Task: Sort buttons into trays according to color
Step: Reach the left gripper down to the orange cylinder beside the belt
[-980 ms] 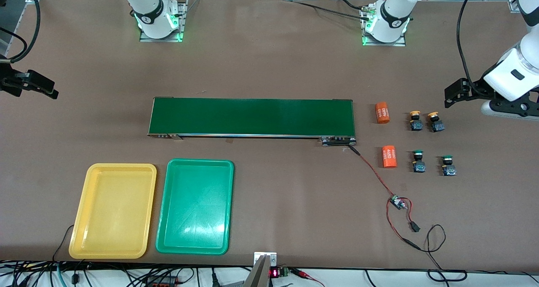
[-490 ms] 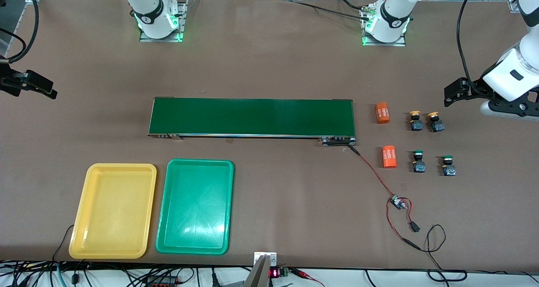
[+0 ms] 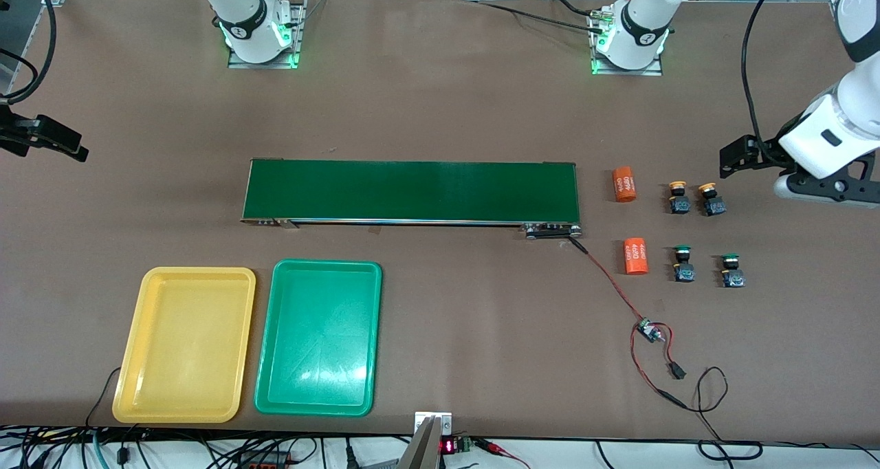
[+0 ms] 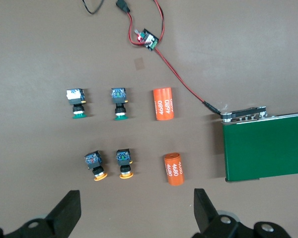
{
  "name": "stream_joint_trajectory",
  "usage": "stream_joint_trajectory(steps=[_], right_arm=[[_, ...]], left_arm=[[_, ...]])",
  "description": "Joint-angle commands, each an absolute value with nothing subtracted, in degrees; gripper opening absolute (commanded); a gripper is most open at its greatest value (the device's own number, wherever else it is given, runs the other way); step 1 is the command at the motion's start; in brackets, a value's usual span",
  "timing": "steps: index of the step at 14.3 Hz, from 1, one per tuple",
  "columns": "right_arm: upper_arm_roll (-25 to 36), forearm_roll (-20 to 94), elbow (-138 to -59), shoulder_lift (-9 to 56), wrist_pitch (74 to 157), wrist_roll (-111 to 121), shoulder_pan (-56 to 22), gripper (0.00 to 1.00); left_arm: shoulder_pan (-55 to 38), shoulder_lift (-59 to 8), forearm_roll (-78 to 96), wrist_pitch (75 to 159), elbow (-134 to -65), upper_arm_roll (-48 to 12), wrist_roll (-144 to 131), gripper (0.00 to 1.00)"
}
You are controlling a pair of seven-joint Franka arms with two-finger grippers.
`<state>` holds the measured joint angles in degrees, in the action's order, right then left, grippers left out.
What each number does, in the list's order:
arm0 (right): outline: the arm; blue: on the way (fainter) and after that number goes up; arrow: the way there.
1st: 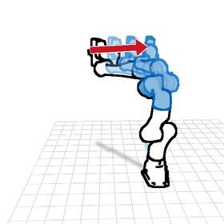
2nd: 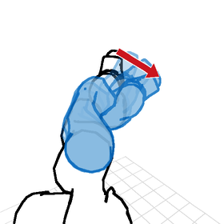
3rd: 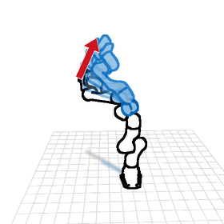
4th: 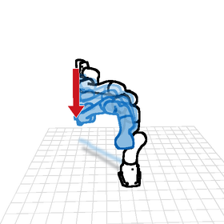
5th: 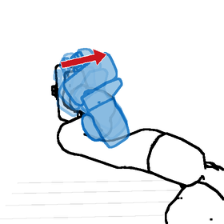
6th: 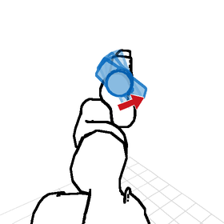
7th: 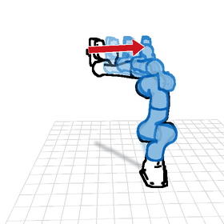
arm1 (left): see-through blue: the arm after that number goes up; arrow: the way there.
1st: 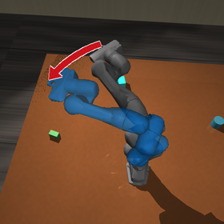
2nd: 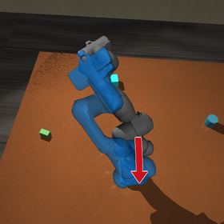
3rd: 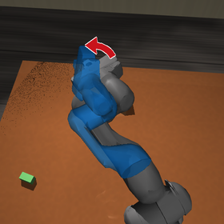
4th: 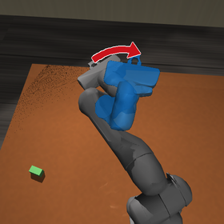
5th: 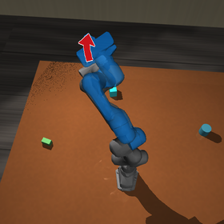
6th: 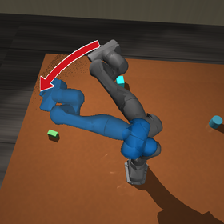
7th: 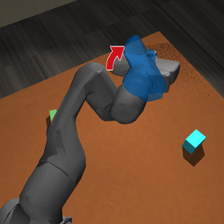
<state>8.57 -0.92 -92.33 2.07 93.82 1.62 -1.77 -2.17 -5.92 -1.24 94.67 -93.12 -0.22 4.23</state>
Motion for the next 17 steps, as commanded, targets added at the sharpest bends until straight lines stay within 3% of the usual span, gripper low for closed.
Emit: stream_joint_trajectory(steps=[1, 5, 11, 17], right_arm=[[8.26, -1.5, -93.6, 1.32, 94.22, 2.37, 0.08, 1.0], [8.26, -1.14, -94.22, 1.41, 94.75, 2.37, 1.32, 1.0], [8.26, -1.14, -94.22, 1.41, 94.66, 2.37, 1.23, 1.0], [8.0, -1.14, -94.22, 1.32, 94.75, 2.37, 0.88, 1.0]], left_arm=[[-2.46, -10.28, -2.2, 93.52, -91.93, -0.44, 5.01, 1.0], [-2.55, -16.07, -2.2, 101.4, -94.03, -0.53, 4.83, 1.0], [-3.69, -20.73, -2.2, 130.29, -109.22, -0.62, 0.97, 1.0], [-3.69, -28.55, -2.2, 147.11, -114.86, -0.62, 0.79, 1.0]])
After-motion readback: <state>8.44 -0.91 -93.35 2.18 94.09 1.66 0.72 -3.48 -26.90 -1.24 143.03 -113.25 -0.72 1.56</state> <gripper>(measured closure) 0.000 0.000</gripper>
